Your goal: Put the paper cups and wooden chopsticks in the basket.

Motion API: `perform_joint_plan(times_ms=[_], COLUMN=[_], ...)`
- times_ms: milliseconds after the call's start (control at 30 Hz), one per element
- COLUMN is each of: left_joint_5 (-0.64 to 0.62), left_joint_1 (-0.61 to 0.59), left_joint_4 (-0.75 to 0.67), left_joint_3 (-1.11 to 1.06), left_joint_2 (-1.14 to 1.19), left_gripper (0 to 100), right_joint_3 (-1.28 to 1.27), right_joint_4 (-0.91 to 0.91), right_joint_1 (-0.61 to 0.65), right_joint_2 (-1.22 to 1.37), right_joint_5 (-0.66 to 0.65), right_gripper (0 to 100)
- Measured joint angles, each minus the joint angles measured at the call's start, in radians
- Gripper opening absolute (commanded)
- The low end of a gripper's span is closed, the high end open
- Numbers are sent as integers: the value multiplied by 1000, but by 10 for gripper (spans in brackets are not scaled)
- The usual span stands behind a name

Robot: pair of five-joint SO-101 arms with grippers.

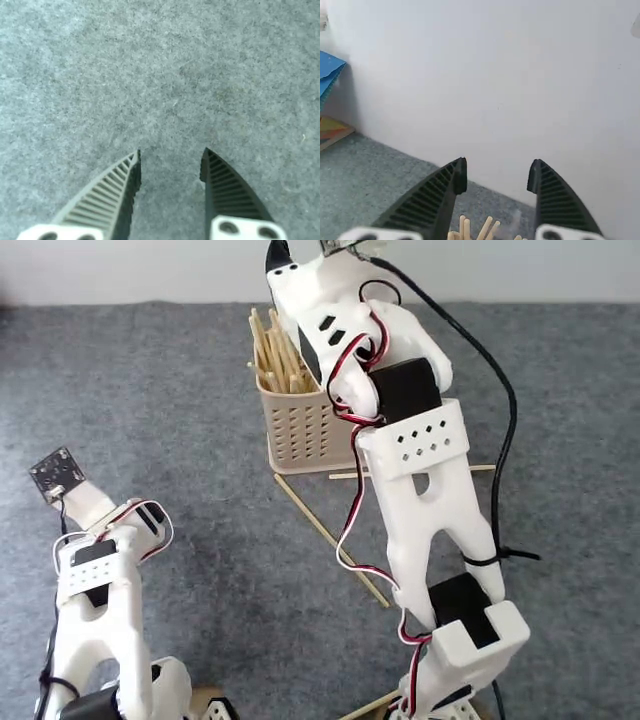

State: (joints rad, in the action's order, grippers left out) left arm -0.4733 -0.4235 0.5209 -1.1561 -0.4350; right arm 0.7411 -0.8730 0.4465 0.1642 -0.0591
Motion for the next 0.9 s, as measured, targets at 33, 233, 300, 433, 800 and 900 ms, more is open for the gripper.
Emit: perform_joint_plan(times_ms=[33, 233, 300, 433, 800, 900], left_joint_5=[0, 0, 0, 0, 0, 0], left_joint_1=[0, 0, 0, 0, 0, 0], left_joint_4=[0, 0, 0, 0, 0, 0], left_joint_3=[0, 0, 0, 0, 0, 0], left_joint_2=[0, 0, 0, 0, 0, 0], left_gripper=[189, 189, 189, 189, 189, 189], right_joint_3=[0, 0, 0, 0, 0, -5], right_joint_4=[-2, -8, -48, -210, -821, -878], right_joint_1=[0, 3, 3, 3, 3, -11], right_joint_2=[0, -9, -31, -101, -172, -173], right_joint_5=[6, 14, 14, 14, 14, 14], right_gripper=[224, 222, 193, 63, 32, 35])
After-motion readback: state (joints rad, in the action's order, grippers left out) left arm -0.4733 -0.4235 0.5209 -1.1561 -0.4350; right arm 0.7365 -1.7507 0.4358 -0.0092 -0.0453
